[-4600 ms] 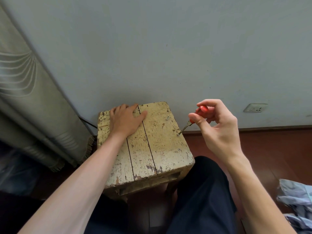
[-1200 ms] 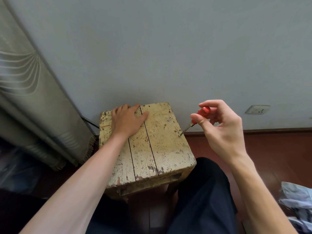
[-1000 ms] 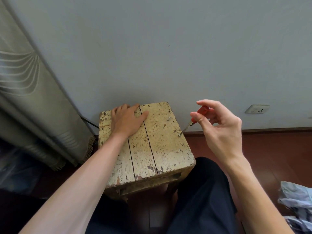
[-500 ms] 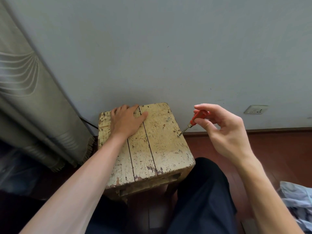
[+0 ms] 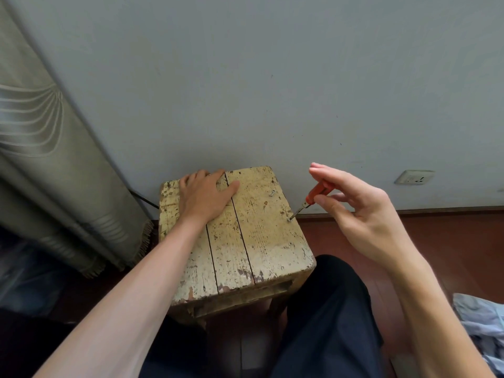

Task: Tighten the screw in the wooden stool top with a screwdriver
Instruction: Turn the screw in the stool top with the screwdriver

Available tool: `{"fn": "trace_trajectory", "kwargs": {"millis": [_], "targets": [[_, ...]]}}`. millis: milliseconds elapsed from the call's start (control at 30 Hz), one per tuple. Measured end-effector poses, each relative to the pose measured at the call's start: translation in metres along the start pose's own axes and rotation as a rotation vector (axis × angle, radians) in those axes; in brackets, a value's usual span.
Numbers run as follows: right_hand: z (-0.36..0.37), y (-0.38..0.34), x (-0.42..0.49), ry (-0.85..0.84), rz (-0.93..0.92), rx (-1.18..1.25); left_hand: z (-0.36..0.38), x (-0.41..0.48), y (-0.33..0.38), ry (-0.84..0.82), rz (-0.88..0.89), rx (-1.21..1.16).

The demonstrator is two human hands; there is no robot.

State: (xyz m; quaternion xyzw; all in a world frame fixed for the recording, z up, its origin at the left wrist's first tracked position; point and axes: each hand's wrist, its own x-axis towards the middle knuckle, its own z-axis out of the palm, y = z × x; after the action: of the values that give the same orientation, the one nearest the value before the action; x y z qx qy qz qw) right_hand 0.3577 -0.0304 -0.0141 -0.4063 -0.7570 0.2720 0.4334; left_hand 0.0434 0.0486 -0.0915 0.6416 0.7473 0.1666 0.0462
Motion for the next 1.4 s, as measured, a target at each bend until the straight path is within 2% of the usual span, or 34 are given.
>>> {"fn": "trace_trajectory", "kwargs": {"millis": [200, 500, 633, 867, 1000, 1133, 1300, 1400], "targets": [[0.0, -0.002, 0.003, 0.008, -0.003, 0.001, 0.001, 0.0, -0.001, 0.0, -0.003, -0.012], [0.015, -0.005, 0.007, 0.244, 0.019, -0.046, 0.002, 0.001, -0.001, -0.009, -0.004, -0.009], [0.021, -0.002, 0.007, 0.275, -0.025, -0.059, 0.002, 0.001, -0.001, -0.013, -0.009, -0.013], [0.0, 0.0, 0.002, 0.047, -0.001, -0.02, 0.001, 0.002, -0.001, -0.008, -0.007, -0.005], [-0.003, -0.003, 0.002, 0.02, 0.024, 0.043, 0.001, 0.001, 0.0, -0.008, -0.006, -0.004], [0.002, -0.004, 0.004, 0.091, 0.025, 0.037, 0.002, 0.001, 0.0, -0.01, -0.01, 0.002], [0.017, -0.003, 0.005, 0.275, 0.087, -0.029, 0.002, 0.001, -0.001, -0.009, -0.004, 0.006], [0.02, -0.002, 0.005, 0.301, 0.054, -0.029, 0.001, 0.001, -0.001, -0.008, -0.006, 0.008]]}}
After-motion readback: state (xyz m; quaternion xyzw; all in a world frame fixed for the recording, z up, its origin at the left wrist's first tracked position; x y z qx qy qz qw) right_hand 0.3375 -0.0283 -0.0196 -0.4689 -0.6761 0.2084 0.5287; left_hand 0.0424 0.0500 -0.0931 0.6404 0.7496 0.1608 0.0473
